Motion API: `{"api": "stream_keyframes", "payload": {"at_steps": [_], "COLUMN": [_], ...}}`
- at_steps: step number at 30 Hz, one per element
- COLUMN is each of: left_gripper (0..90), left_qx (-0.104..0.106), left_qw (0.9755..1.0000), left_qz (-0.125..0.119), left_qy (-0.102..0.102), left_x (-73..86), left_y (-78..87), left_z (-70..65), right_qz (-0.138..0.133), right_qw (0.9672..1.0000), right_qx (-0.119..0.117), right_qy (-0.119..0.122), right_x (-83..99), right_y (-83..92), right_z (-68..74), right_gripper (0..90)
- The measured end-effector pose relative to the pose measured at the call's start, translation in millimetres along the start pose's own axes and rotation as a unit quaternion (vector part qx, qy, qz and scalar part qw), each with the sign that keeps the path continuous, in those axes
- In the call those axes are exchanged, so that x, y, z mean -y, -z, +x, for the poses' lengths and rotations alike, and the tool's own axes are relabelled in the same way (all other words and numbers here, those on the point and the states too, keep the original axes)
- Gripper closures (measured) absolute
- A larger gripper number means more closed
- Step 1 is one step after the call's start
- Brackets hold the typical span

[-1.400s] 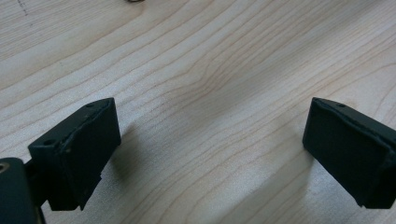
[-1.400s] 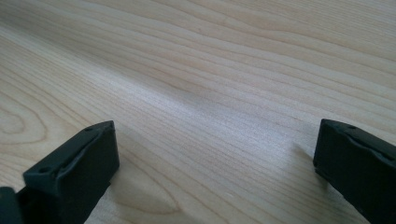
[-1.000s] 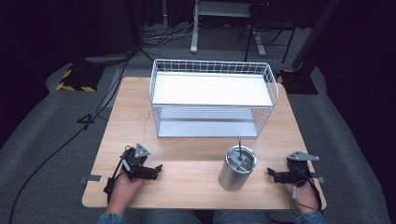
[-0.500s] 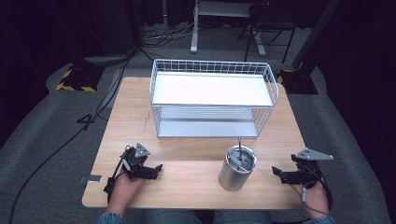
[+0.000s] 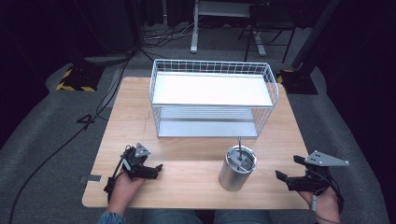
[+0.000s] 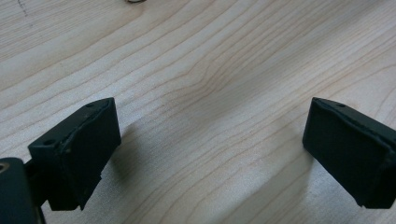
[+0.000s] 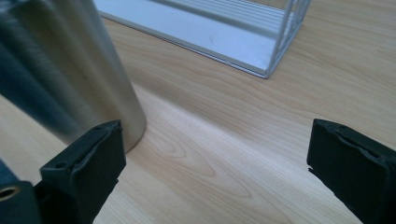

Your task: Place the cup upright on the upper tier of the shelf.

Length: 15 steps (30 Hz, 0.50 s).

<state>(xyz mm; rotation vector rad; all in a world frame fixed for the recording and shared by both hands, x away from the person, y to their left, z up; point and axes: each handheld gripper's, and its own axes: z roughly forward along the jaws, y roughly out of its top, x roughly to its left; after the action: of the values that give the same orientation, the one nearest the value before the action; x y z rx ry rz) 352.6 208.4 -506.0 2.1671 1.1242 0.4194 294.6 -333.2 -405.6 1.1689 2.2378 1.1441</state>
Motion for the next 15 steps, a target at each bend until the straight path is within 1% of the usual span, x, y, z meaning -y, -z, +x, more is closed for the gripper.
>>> {"api": "stream_keyframes", "payload": {"at_steps": [3, 4, 6, 7, 10, 12, 13, 14, 15], "left_gripper": [4.7, 4.7, 4.7, 4.7, 4.7, 4.7, 4.7, 4.7, 4.7], "left_qx": [0.000, -0.001, 0.000, 0.000, 0.000, 0.000, 0.000, 0.000, 0.000], "left_qw": [1.0000, 1.0000, 1.0000, 1.0000, 1.0000, 1.0000, 1.0000, 1.0000, 1.0000], "left_qz": [0.000, 0.000, 0.000, 0.000, 0.001, 0.001, 0.000, 0.000, 0.000], "left_qy": [-0.002, -0.001, -0.001, -0.001, -0.002, -0.001, -0.002, -0.002, -0.001], "left_x": [-0.1, -0.2, -0.2, -0.2, -0.2, -0.2, -0.2, -0.2, -0.2], "left_y": [0.0, 0.0, -0.1, -0.1, -0.1, 0.0, -0.1, -0.1, -0.1], "left_z": [0.2, 0.2, 0.2, 0.2, 0.4, 0.2, 0.3, 0.3, 0.2], "right_qz": [0.000, -0.005, -0.009, -0.009, -0.018, -0.019, -0.017, -0.017, -0.017], "right_qw": [1.0000, 0.9998, 0.9994, 0.9994, 0.9984, 0.9982, 0.9977, 0.9977, 0.9973], "right_qx": [-0.006, -0.015, -0.024, -0.024, -0.041, -0.043, -0.051, -0.051, -0.055], "right_qy": [0.008, 0.015, 0.023, 0.023, 0.035, 0.038, 0.042, 0.042, 0.045], "right_x": [-2.8, -6.3, -8.9, -8.9, -15.3, -16.3, -18.6, -18.6, -20.5], "right_y": [2.0, 4.2, 5.7, 5.7, 6.6, 6.5, 5.4, 5.4, 4.1], "right_z": [2.5, 6.9, 11.2, 11.2, 22.4, 24.0, 27.3, 27.3, 30.3], "right_gripper": [5.3, 5.3, 5.2, 5.2, 4.2, 4.2, 4.2, 4.2, 4.2]}}
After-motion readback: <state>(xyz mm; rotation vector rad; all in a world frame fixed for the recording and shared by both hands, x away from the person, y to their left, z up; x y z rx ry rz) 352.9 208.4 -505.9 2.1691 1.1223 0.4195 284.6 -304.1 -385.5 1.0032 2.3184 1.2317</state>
